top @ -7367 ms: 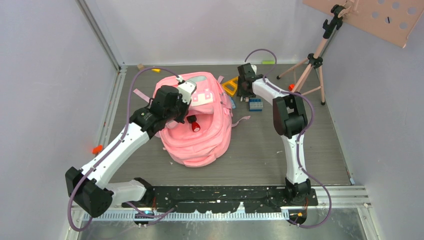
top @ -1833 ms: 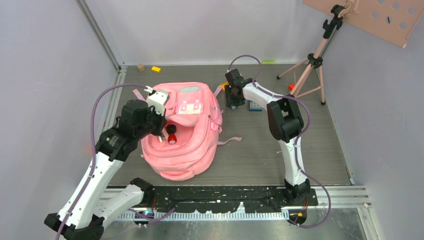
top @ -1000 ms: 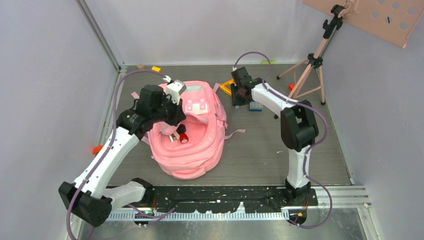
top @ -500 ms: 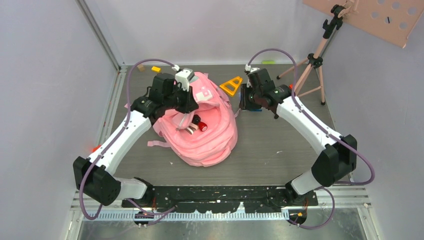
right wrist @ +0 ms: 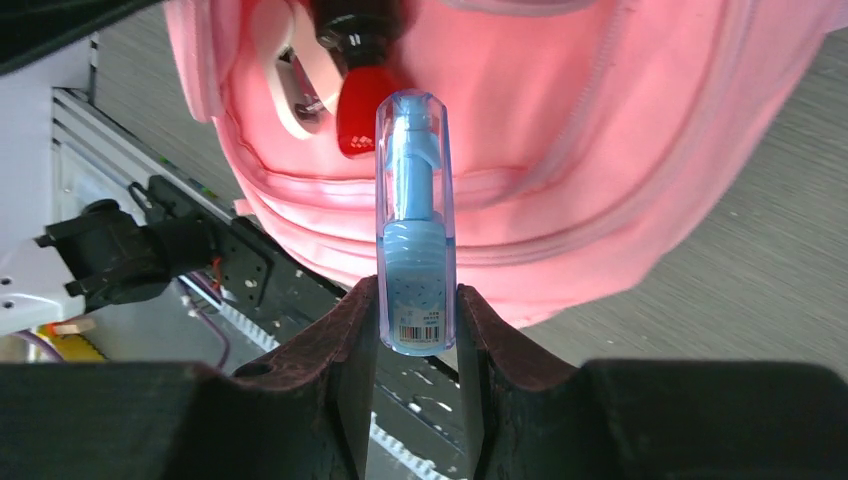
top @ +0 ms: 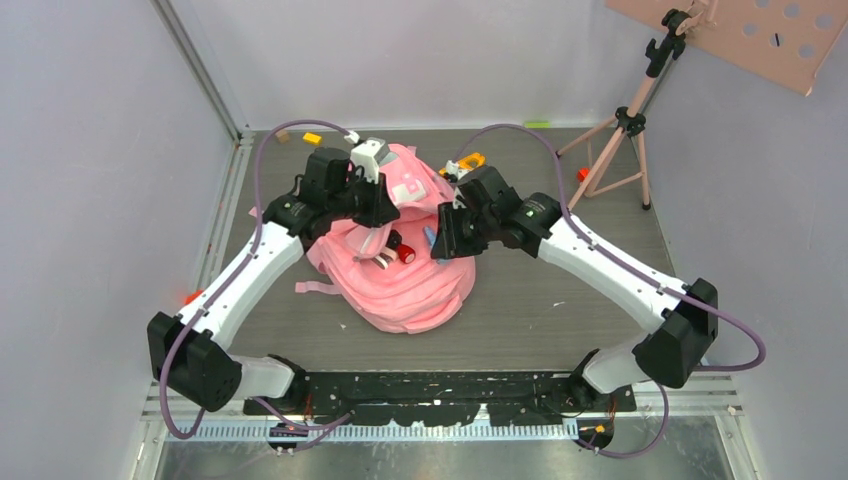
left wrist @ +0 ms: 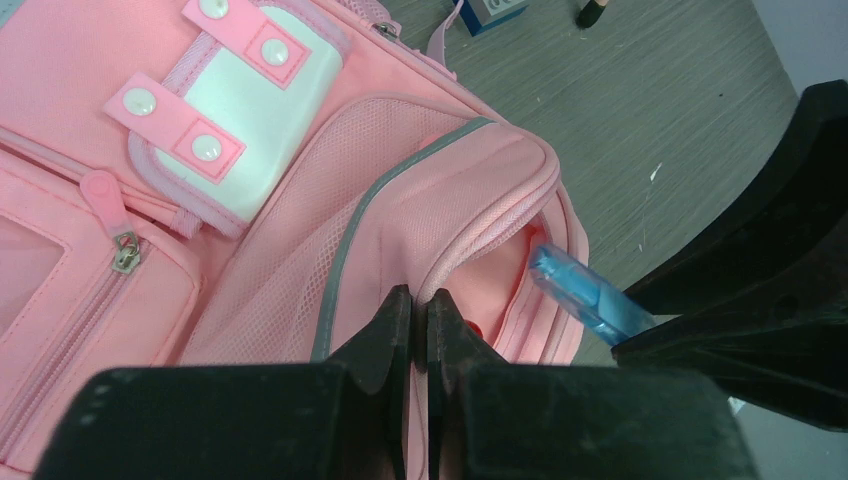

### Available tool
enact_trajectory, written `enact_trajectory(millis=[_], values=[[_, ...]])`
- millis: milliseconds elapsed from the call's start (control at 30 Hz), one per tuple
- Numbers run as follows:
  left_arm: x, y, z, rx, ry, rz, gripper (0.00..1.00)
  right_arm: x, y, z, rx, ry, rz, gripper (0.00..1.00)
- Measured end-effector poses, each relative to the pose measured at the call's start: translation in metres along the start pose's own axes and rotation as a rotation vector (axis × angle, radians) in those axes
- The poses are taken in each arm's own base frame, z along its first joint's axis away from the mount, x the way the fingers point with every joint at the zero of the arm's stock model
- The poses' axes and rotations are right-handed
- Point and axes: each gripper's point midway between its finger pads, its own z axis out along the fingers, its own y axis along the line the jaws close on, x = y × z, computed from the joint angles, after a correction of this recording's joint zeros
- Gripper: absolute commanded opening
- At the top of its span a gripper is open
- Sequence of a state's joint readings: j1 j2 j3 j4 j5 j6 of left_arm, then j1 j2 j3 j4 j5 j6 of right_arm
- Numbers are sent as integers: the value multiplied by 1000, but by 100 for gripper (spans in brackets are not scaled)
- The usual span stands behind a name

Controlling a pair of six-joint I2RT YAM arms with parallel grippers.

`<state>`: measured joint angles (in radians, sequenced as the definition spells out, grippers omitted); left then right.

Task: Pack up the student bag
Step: Place the stationery in the student bag.

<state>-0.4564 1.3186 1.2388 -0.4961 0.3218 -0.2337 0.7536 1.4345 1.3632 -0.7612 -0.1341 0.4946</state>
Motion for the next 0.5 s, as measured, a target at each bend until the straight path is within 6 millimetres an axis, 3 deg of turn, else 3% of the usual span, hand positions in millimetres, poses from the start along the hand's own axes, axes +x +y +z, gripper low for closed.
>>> enact_trajectory(millis=[167,400,500], values=[[2,-1,1,9,-3,-2,0,-2,11,21,-20,15,57,0],[2,-2,1,15,-4,-1,0,-10,2,62,53,35,107,0],[2,-2,1,16,-4,-1,0,-14,-2,67,87,6,107,0]])
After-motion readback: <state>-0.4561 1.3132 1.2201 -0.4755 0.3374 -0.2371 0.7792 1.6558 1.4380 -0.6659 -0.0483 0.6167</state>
